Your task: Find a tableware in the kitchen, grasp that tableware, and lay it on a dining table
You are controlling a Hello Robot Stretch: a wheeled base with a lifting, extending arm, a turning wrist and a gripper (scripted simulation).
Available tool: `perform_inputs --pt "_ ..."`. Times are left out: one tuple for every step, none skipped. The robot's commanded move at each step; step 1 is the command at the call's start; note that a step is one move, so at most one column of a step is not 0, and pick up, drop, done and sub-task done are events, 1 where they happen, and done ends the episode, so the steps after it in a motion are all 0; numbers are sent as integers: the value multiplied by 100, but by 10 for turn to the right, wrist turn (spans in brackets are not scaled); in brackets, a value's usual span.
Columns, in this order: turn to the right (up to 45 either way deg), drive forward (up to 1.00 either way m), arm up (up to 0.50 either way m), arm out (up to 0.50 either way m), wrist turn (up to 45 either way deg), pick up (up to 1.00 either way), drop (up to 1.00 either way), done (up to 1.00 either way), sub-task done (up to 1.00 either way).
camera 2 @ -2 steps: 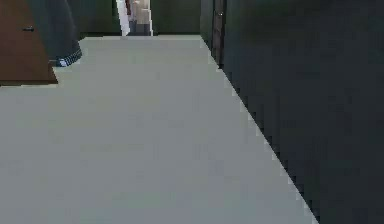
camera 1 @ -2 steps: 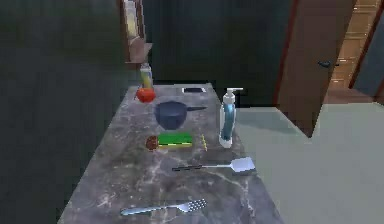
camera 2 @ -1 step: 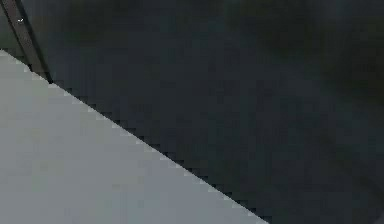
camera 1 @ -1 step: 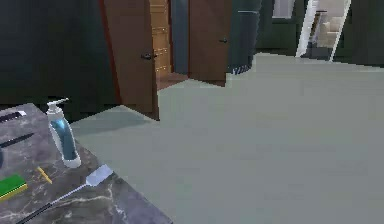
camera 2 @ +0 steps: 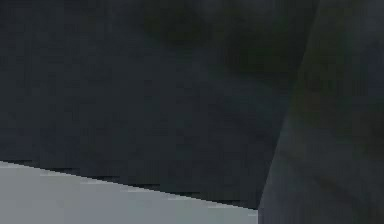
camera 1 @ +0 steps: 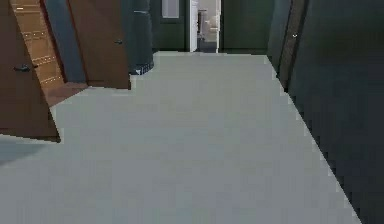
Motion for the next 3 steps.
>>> perform_inputs --pt "0 35 0 0 0 0 0 0 0" --pt "-270 0 0 0 0 0 0 0 0" --pt "0 20 0 0 0 0 0 0 0"
